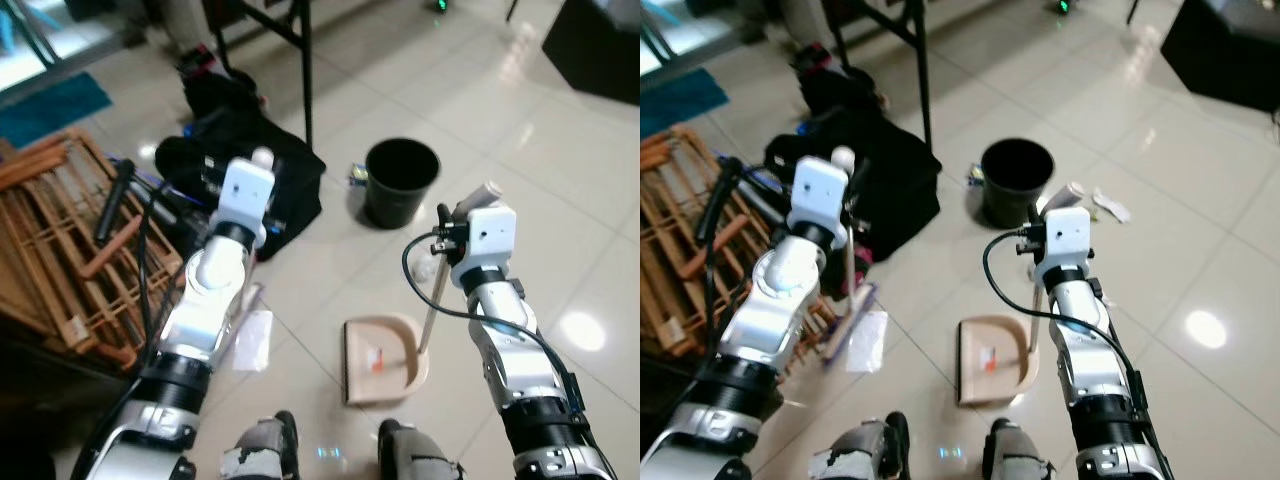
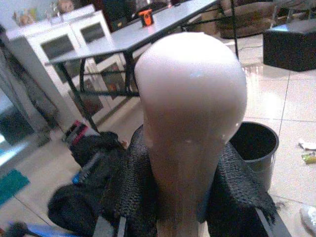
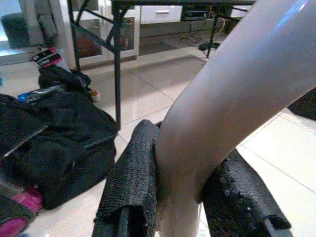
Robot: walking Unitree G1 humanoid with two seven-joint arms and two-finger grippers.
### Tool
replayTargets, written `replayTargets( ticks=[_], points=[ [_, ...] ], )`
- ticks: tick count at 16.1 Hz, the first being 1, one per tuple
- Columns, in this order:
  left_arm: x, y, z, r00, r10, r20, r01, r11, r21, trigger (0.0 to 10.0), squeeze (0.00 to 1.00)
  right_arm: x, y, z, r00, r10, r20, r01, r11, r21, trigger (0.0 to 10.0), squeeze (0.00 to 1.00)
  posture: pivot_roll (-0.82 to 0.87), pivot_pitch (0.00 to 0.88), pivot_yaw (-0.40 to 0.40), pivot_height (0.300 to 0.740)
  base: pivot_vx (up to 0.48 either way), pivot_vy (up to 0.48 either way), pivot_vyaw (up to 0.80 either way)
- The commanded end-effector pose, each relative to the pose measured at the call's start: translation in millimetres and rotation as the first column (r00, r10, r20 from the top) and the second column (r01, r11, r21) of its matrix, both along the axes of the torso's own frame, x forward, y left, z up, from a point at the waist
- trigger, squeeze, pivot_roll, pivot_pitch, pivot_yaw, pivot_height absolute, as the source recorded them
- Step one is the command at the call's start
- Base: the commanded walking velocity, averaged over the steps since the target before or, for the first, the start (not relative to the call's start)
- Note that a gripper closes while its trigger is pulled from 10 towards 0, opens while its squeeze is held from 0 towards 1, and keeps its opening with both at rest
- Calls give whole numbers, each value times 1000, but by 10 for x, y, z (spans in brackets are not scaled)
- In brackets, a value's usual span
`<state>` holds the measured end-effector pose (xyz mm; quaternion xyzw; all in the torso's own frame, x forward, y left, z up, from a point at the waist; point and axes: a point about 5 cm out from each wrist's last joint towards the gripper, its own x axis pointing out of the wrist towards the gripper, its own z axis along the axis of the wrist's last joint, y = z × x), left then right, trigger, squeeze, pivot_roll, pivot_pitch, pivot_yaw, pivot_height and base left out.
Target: Sweep floor
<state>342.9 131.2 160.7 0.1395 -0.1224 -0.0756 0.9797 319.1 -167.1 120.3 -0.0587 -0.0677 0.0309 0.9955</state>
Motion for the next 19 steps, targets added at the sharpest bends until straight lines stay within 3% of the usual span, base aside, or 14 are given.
replayTargets(
  ticks=[1,4,10,14,16,19],
  points=[
    [6,79,-34,998,53,25,-53,999,3,10000,0,-12,18,69,998,20,58,-22,999,32,10000,0,-19,370,28,740,0,0,0],
    [11,49,-128,995,57,86,-58,998,3,10000,0,-7,60,131,991,33,127,-42,997,69,10000,0,-48,385,17,740,0,0,0],
    [63,-84,-207,987,33,157,-41,998,52,10000,0,41,189,89,988,74,133,-85,993,76,10000,0,-65,404,24,740,0,0,0],
    [110,-246,-331,998,10,66,-13,999,40,10000,0,39,236,-170,999,30,30,-28,997,-75,10000,0,-65,410,32,740,0,0,0],
    [142,-344,-345,1000,-9,23,9,1000,4,10000,0,58,201,-257,999,-41,0,40,996,-80,10000,0,-49,413,39,740,0,0,0],
    [177,-404,-321,1000,-6,-11,5,994,-110,10000,0,91,227,-295,997,-75,-15,74,995,-71,10000,0,-33,416,45,740,0,0,0]
  ],
)
